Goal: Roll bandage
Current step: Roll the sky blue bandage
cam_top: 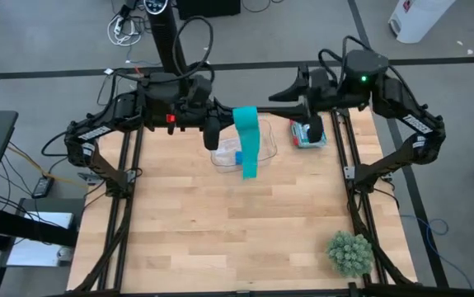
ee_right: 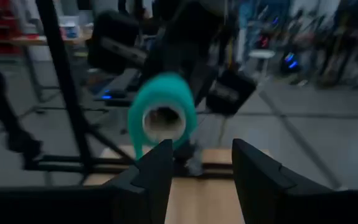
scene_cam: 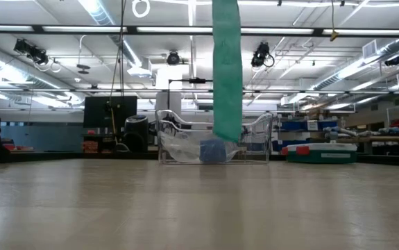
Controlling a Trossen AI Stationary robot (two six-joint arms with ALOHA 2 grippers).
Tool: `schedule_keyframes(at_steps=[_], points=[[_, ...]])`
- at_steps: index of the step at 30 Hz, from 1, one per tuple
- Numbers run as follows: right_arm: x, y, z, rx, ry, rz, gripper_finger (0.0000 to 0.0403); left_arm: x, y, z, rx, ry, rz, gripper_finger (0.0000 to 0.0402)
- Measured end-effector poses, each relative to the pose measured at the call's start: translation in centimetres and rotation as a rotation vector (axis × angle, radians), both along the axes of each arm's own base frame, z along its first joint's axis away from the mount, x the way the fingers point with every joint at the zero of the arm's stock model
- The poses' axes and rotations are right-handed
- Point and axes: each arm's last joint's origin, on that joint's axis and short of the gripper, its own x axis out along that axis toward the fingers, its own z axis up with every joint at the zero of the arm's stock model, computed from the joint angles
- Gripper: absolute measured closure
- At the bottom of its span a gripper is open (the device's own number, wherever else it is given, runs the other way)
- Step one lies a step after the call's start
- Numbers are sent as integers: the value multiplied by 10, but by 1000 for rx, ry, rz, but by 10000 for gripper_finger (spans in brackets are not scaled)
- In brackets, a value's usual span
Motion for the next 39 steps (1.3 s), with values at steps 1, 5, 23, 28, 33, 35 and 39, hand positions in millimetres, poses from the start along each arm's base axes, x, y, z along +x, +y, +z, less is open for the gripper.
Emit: schedule_keyframes(at_steps=[1,5,23,28,33,35,39], points=[[2,1,0,-24,-2,-18,245,0,0,-1,-13,13,-1,379],[10,5,-5,-89,20,-38,228,0,0,-4,-71,30,0,379],[33,18,-7,-168,-35,26,164,0,-1,-5,-172,36,-13,378],[46,21,-13,-242,-23,60,180,5,-2,-8,-243,48,-50,374],[50,28,-13,-363,-51,91,202,6,-4,-11,-357,64,-83,372],[50,30,-14,-386,-45,103,213,6,-4,-12,-409,75,-87,372],[50,33,-14,-433,-54,114,237,6,-5,-12,-514,70,-71,371]])
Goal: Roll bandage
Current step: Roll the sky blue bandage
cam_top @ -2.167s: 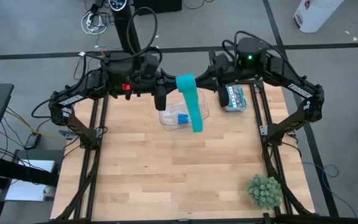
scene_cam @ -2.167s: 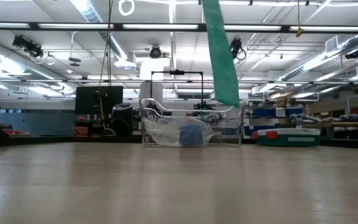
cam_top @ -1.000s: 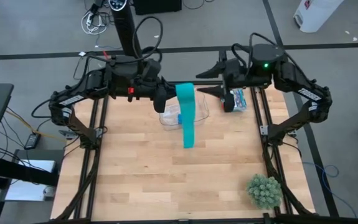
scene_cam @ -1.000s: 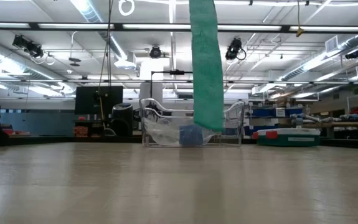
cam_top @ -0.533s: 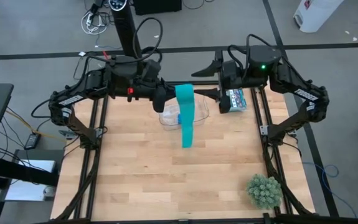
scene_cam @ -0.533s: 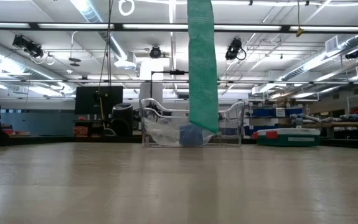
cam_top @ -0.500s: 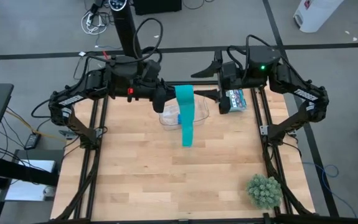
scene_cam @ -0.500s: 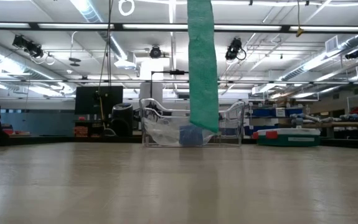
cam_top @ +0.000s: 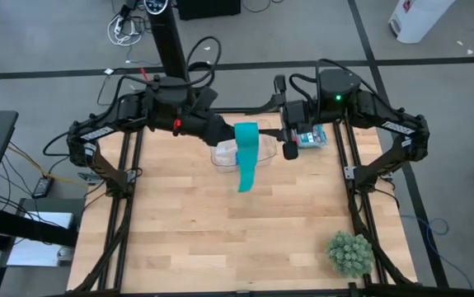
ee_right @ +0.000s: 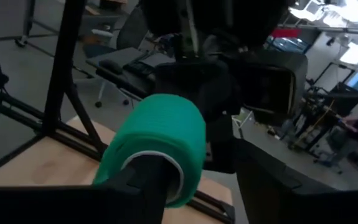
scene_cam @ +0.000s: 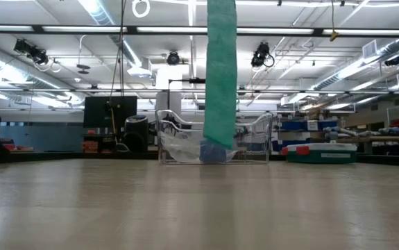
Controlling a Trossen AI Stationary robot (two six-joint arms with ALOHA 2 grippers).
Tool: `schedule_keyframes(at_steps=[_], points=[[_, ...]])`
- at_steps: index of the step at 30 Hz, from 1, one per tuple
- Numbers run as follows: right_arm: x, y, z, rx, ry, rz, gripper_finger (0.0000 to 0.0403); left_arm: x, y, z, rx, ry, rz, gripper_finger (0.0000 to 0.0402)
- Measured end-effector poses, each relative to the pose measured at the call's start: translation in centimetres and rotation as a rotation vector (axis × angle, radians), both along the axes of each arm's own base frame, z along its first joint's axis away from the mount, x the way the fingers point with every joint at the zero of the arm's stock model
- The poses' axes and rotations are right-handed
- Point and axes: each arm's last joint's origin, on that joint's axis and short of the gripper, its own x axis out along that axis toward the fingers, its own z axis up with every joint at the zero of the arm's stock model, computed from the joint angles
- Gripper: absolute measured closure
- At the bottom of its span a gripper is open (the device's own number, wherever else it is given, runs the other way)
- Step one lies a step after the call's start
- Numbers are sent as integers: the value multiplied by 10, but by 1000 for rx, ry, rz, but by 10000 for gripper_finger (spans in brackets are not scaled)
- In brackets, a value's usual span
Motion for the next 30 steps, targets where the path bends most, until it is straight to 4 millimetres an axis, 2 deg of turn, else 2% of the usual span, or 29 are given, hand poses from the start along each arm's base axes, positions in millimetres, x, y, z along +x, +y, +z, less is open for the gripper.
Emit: schedule_keyframes(at_steps=[7,15,20,25,30], points=[[2,3,-1,3,4,11,291,0,1,0,-109,6,15,371],[3,9,-2,7,9,49,393,0,1,0,-175,10,25,366],[3,9,-2,22,9,54,392,0,1,0,-85,7,12,341],[0,9,0,48,7,54,400,-3,3,2,31,-8,0,294],[-7,9,4,68,-3,52,402,-14,8,8,90,-32,4,248]])
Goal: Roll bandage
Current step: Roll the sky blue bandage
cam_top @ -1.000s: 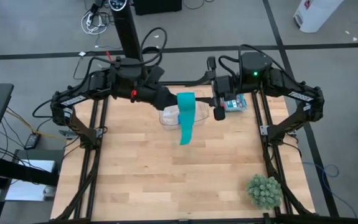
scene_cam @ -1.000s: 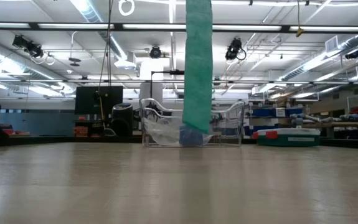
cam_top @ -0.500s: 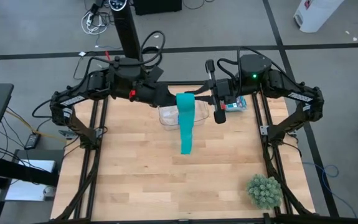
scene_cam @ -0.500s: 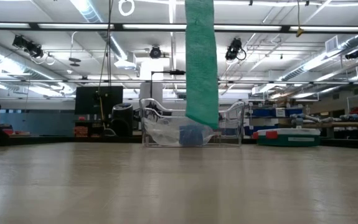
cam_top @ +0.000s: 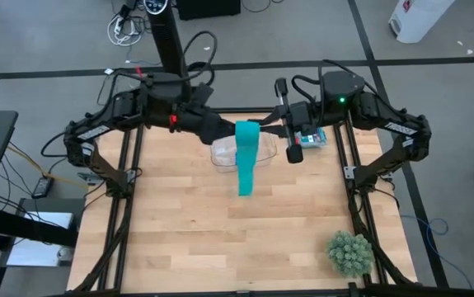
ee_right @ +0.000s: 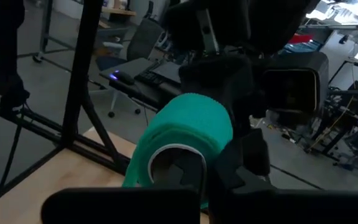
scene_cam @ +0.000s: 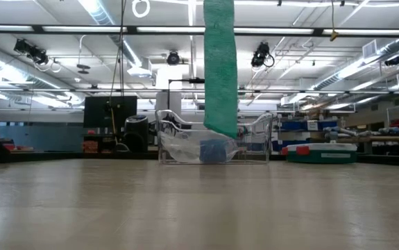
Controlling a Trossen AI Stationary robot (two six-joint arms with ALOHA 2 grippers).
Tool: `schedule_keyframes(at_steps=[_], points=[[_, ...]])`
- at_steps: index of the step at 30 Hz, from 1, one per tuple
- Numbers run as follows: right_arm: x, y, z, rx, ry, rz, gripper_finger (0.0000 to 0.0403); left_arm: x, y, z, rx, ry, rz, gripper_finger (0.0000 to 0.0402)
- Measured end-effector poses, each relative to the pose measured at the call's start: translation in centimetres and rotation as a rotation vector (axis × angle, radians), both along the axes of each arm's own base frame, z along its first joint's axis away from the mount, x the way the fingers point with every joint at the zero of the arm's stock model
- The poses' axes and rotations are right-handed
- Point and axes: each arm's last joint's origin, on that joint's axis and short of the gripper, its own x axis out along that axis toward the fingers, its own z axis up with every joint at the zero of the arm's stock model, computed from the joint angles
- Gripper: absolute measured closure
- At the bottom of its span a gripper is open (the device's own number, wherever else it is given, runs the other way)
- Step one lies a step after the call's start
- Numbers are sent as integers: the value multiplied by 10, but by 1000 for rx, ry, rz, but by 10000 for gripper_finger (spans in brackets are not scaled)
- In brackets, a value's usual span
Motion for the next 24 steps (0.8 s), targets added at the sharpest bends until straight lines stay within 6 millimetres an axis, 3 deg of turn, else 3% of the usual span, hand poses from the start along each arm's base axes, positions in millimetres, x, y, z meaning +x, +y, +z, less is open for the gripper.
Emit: schedule_keyframes(at_steps=[10,14,24], points=[[-14,-1,10,25,-43,-3,403,-36,2,24,59,-108,-8,239],[-15,-7,14,103,-68,-27,403,-35,-6,25,97,-129,-35,239],[-19,-25,17,263,-86,-146,403,-1,-18,8,189,-77,-42,240]])
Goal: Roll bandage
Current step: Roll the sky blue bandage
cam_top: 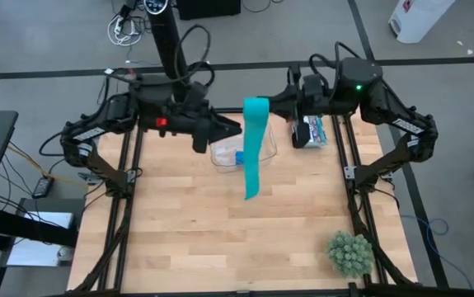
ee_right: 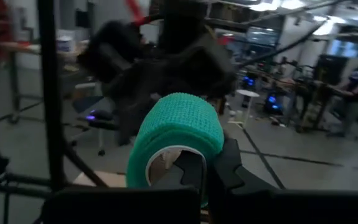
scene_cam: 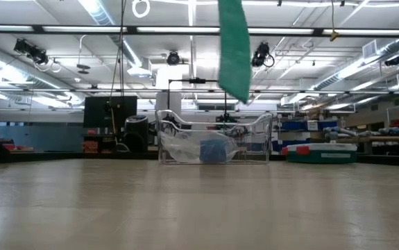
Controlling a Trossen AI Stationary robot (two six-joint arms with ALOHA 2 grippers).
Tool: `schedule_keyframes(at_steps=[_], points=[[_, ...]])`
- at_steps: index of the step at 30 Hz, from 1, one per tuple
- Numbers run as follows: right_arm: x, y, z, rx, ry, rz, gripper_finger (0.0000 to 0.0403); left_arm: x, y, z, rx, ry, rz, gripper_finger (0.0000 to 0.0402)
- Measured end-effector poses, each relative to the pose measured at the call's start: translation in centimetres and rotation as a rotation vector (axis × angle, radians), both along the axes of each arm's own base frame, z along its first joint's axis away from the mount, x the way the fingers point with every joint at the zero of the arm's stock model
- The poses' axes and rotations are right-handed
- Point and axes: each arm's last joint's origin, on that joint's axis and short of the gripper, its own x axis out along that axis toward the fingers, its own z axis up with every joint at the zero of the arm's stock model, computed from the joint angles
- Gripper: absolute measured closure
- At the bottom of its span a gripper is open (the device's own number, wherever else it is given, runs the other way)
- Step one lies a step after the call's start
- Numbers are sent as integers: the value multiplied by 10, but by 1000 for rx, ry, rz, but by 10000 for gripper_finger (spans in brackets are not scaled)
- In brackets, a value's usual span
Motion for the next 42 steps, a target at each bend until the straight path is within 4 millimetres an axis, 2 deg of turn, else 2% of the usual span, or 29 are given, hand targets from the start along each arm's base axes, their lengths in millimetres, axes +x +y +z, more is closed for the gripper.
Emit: schedule_keyframes(at_steps=[8,16,21,38,42], points=[[-8,-11,5,129,-34,-47,403,21,1,-14,53,52,6,240],[-10,-11,8,254,-49,-13,403,19,5,-23,167,147,129,240],[-17,-9,12,310,-67,3,403,18,5,-21,201,140,125,240],[-16,-9,11,341,-59,10,403,32,5,-24,212,110,124,240],[-16,-9,11,392,-60,17,403,35,5,-26,240,114,126,261]])
